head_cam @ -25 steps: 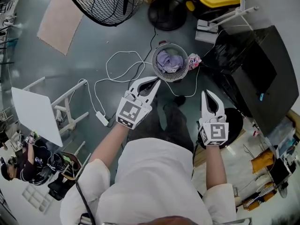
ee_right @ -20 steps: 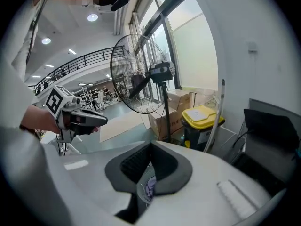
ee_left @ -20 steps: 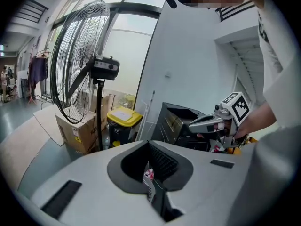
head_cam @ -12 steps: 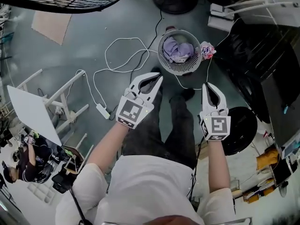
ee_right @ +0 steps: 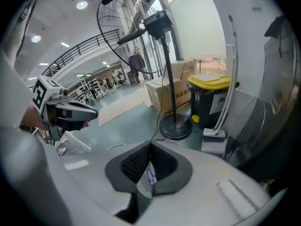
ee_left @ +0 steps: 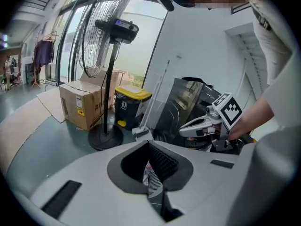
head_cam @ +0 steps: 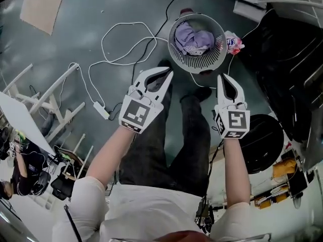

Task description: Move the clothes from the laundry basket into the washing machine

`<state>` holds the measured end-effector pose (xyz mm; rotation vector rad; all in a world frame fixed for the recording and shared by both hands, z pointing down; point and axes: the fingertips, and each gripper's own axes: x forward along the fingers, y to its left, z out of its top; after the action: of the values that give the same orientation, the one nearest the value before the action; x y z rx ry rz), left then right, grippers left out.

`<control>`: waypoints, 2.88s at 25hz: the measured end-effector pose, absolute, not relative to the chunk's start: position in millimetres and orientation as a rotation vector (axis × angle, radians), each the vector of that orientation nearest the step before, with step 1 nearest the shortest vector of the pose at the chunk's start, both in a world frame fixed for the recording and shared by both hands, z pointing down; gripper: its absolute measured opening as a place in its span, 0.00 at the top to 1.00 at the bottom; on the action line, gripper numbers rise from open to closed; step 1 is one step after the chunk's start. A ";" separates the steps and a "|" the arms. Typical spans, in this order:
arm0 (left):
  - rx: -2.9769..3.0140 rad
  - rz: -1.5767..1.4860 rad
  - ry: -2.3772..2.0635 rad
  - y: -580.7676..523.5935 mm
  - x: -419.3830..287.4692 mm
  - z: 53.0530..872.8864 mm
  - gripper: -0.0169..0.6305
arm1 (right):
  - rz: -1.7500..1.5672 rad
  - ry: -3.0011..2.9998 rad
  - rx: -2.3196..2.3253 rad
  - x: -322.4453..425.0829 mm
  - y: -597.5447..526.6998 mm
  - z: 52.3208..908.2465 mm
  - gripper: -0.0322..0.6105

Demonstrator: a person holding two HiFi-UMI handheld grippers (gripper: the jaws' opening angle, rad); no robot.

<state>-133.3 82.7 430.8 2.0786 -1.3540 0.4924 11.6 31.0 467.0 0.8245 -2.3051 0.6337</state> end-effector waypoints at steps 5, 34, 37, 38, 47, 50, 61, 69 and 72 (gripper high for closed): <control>2.043 0.504 -1.361 89.4 -137.2 483.7 0.96 | 0.664 -2.277 0.788 -3.0 33.0 528.6 0.93; 2.129 0.540 -1.327 58.5 -153.8 677.7 0.97 | 0.360 -2.139 0.242 -42.1 0.7 796.2 0.79; 2.168 0.529 -1.301 49.7 -153.6 687.4 0.96 | 0.331 -2.115 0.161 -46.0 0.1 815.6 0.76; 2.181 0.524 -1.295 46.8 -154.9 689.6 0.96 | 0.335 -2.107 0.146 -46.8 0.3 823.3 0.76; 2.294 0.554 -1.210 28.9 -160.1 717.3 0.96 | 0.289 -2.019 0.017 -48.4 2.8 896.5 0.69; 2.337 0.590 -1.180 28.1 -155.9 734.8 0.97 | 0.292 -1.977 0.012 -44.4 2.7 916.8 0.66; 2.471 0.624 -1.103 14.7 -136.1 749.1 0.97 | 0.417 -1.753 0.062 -10.7 6.0 994.6 0.33; 2.482 0.577 -1.139 15.1 -139.2 755.1 0.96 | 0.622 -1.722 0.204 -9.3 -0.7 1019.4 0.18; 2.495 0.600 -1.152 14.1 -139.0 753.4 0.97 | 0.632 -1.687 0.251 -5.4 -2.2 1032.1 0.18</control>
<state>-139.0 14.1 753.4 2.4949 -1.1519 0.6004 -5.4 -2.2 1032.1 0.2507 -1.6872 0.6324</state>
